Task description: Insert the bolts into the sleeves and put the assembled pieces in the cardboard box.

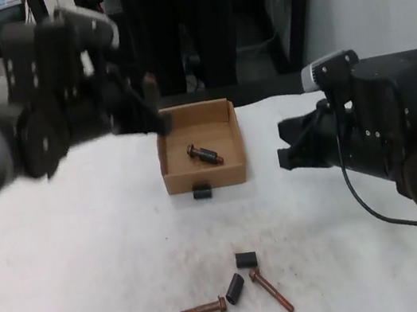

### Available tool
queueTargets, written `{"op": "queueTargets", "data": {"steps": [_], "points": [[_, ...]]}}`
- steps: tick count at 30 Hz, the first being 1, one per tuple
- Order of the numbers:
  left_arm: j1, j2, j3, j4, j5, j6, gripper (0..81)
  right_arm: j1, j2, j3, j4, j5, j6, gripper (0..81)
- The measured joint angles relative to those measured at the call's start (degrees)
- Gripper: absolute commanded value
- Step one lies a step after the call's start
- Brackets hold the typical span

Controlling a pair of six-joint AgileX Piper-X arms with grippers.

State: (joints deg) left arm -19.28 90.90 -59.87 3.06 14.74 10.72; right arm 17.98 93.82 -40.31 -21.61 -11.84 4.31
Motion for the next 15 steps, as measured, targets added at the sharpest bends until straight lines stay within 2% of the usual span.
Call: {"op": "queueTargets", "data": {"steps": [4, 12, 15], "points": [[-1.57, 5.15, -8.11, 9.31, -2.38, 2.91, 0.2, 0.15, 0.0, 0.0, 3.2, 0.0, 0.0, 0.8], [-5.22, 17.4, -20.21, 17.8, -3.16, 4.31, 0.2, 0.13, 0.0, 0.0, 6.44, 0.0, 0.0, 0.8], [-5.56, 23.03, -25.47, 19.92, -5.91, 4.42, 0.2, 0.13, 0.0, 0.0, 7.96, 0.0, 0.0, 0.8]]}}
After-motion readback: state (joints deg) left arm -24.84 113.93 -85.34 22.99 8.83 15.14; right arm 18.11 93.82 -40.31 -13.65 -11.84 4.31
